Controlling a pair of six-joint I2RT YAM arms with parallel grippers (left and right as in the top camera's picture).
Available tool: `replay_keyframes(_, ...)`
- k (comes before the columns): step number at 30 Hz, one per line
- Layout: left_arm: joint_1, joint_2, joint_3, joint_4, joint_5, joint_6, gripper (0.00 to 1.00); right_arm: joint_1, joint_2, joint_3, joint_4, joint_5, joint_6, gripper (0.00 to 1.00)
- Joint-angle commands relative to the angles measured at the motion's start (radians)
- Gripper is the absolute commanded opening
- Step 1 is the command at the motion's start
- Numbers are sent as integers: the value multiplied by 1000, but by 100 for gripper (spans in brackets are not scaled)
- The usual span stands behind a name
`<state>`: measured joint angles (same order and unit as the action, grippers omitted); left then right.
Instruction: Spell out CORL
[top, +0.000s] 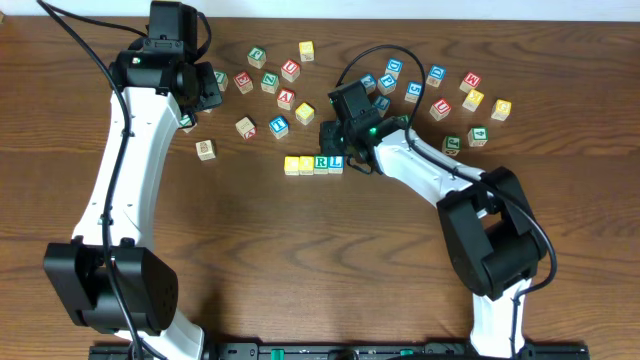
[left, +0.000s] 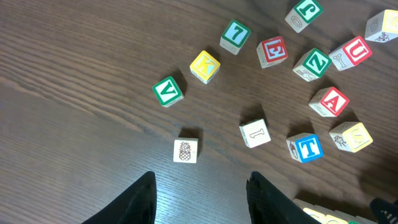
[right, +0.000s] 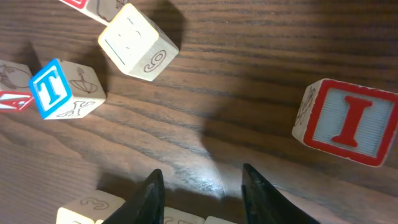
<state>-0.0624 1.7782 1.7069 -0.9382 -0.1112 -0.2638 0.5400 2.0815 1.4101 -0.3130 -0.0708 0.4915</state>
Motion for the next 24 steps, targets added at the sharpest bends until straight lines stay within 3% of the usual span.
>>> replay_keyframes(1,-1,-26,25,-4,-9,8,46,5,26,11,3,14,9,32)
replay_keyframes(24,0,-26,16,-11,-9,8,46,40,30,11,-20,12,10,28)
